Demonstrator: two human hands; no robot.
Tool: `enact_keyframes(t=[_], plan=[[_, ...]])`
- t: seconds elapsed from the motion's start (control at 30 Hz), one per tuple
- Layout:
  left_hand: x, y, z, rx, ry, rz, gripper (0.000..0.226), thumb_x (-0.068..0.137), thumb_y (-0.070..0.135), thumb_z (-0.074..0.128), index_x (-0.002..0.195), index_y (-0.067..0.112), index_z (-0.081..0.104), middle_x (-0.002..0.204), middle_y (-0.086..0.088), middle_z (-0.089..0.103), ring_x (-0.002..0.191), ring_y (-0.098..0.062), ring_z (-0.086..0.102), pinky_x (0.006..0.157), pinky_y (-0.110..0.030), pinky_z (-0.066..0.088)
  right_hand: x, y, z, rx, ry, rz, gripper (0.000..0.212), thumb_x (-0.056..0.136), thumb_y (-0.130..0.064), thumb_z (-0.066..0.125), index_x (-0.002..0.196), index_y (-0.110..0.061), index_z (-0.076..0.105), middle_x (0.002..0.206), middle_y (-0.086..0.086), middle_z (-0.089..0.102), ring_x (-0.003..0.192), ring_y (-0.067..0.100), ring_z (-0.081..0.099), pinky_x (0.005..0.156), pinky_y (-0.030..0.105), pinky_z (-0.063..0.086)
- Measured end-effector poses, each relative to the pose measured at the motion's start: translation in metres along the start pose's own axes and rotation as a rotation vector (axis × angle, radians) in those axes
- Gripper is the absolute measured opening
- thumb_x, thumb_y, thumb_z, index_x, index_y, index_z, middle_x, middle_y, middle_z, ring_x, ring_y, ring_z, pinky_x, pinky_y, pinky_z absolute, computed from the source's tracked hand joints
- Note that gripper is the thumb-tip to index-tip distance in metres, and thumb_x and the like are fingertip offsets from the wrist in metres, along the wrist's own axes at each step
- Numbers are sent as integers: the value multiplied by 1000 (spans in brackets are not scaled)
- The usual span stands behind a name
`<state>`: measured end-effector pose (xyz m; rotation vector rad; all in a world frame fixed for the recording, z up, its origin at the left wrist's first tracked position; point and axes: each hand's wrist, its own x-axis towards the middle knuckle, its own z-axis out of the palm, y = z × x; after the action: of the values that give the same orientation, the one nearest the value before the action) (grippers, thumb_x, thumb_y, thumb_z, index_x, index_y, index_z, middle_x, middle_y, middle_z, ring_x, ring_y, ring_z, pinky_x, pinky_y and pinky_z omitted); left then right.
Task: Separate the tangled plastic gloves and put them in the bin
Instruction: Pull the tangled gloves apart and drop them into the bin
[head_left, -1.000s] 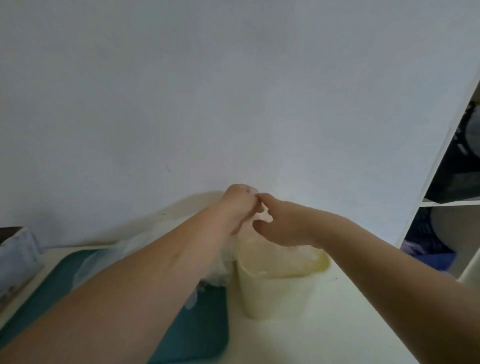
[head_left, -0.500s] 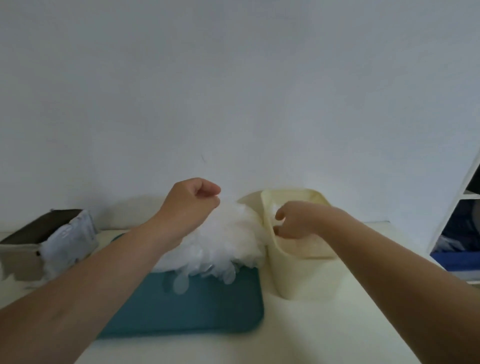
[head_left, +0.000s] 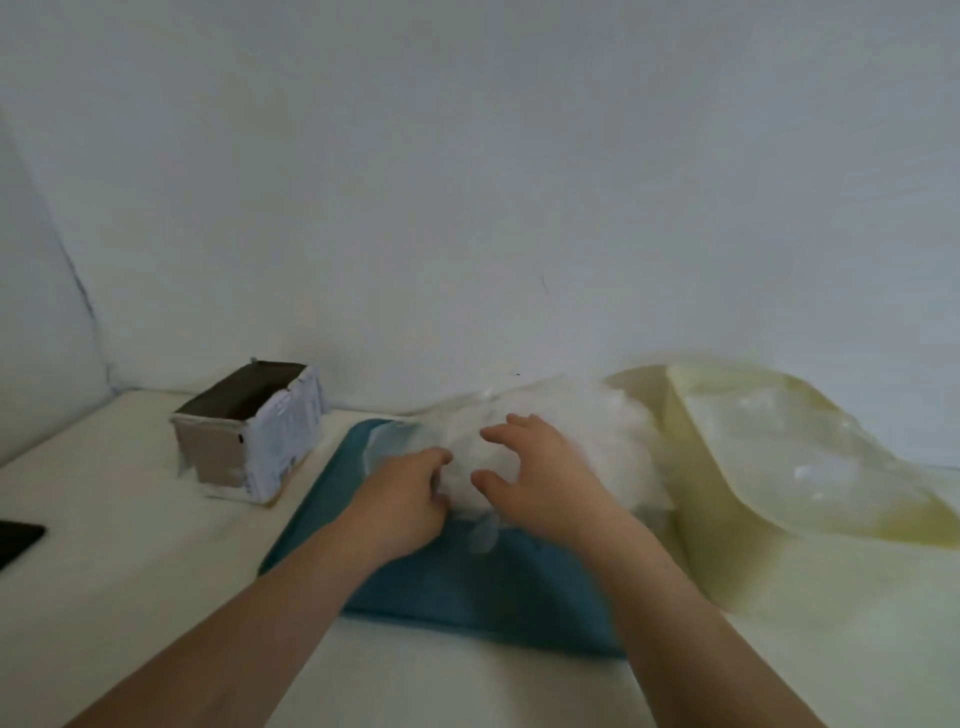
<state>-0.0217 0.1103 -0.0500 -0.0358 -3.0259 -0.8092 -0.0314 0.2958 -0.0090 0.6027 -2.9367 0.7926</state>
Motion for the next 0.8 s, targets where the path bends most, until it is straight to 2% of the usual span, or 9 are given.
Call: enact_keyframes(t=[0.07,0.17,0.33,0.47,0.6,0.7,0.77,0.8], plan=[[1,-12,0,4,50,-2,43,97,25,60,140,29,61,127,2,71,113,-18,65,102,-35,52,10,-1,10,-44,-5,51,60,94,-44,67,150,-26,50,154,0,50,142,21,44,118,32,33],[5,-21,-1,-22,106,-4,37,94,23,62,130,28,67,117,4,71,108,-16,65,98,-33,53,18,3,12,-75,-10,132,59,92,-46,69,147,-30,52,147,-4,56,133,21,53,113,38,43],[13,-34,-5,-180,97,24,19,89,22,74,103,34,74,93,17,66,90,-4,65,80,-21,51,27,0,15,-101,-25,182,33,93,-36,69,125,-31,70,122,-6,72,111,16,67,102,38,54],[13,-34,-21,-240,179,98,14,91,23,73,83,34,72,86,17,72,82,2,66,74,-17,49,26,0,9,-79,53,103,31,93,-36,71,122,-27,72,122,-6,68,108,15,64,100,32,52],[8,-25,-44,-293,414,119,16,97,29,66,82,32,69,87,15,70,84,-1,64,74,-19,48,18,0,-2,14,194,-84,31,89,-39,76,119,-28,73,124,-15,59,111,3,55,95,14,38],[0,-15,-52,-304,544,296,14,100,22,65,90,32,69,94,20,66,92,1,63,79,-10,44,14,-8,-6,173,414,-135,17,94,-41,70,96,-27,79,111,-17,65,102,-2,62,85,6,42],[-3,-12,-51,-226,575,477,14,100,12,61,93,20,71,95,16,63,94,-4,62,81,-16,48,15,-11,-11,452,427,-5,40,101,-48,55,91,-18,79,93,-7,74,84,7,70,75,17,52],[-5,-11,-50,-185,583,549,16,99,9,59,93,13,73,98,11,65,96,-9,63,83,-23,51,15,-12,-15,655,334,116,55,103,-56,46,97,-12,78,88,2,77,79,15,73,72,26,57]])
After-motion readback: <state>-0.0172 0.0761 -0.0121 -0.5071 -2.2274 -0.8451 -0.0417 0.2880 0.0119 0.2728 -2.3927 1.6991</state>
